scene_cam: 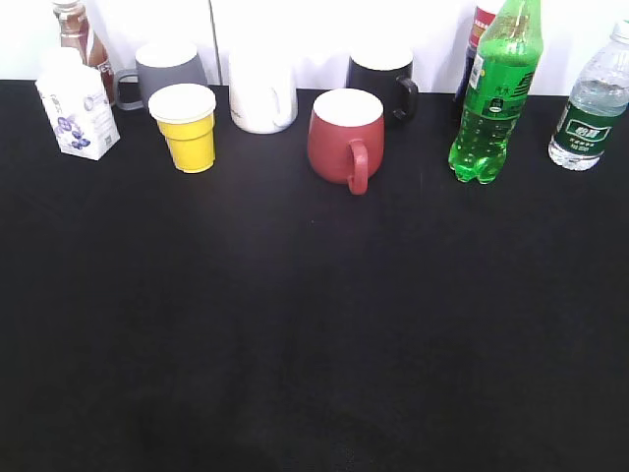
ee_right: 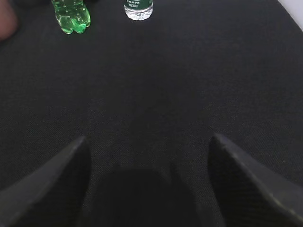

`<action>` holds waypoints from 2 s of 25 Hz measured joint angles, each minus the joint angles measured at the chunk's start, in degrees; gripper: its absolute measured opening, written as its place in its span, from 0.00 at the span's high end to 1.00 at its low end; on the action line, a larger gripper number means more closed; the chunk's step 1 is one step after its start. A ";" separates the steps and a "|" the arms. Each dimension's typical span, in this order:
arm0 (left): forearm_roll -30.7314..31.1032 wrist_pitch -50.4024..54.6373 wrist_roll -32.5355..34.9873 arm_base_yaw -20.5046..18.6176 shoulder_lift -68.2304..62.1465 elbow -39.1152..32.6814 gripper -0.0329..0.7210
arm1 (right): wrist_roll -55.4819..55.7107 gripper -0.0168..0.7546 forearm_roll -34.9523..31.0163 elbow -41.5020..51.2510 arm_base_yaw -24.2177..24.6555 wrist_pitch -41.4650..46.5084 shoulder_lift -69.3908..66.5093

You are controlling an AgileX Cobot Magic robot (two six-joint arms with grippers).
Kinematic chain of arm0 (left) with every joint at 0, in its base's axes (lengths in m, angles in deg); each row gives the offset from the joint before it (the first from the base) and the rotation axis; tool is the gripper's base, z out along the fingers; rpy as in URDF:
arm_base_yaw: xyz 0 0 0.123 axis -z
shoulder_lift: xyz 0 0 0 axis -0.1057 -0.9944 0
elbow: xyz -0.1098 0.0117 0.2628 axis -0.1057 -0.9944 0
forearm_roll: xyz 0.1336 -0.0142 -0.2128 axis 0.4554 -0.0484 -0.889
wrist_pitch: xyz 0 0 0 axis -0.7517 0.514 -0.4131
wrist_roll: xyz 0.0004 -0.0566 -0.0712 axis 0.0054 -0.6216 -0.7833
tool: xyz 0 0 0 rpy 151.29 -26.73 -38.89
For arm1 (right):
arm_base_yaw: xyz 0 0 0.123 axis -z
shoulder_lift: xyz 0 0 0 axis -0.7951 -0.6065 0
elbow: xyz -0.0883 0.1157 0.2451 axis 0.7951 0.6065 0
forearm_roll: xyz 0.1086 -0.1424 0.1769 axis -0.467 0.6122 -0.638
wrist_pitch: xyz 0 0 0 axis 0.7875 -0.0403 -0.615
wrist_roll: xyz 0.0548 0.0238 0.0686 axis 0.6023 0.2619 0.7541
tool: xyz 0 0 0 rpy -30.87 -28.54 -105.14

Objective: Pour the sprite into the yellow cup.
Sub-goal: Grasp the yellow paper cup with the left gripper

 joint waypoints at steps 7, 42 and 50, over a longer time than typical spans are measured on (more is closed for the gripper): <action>-0.06 0.00 0.00 0.00 0.00 0.00 0.23 | 0.00 0.22 0.00 0.00 0.00 0.00 0.00; 11.64 -117.74 -2.38 16.27 -111.22 9.47 0.12 | 0.00 0.22 0.00 0.00 0.00 0.00 0.00; 8.84 -115.90 -3.78 17.14 -119.60 19.94 0.07 | 0.00 0.22 0.00 0.00 0.00 0.00 0.00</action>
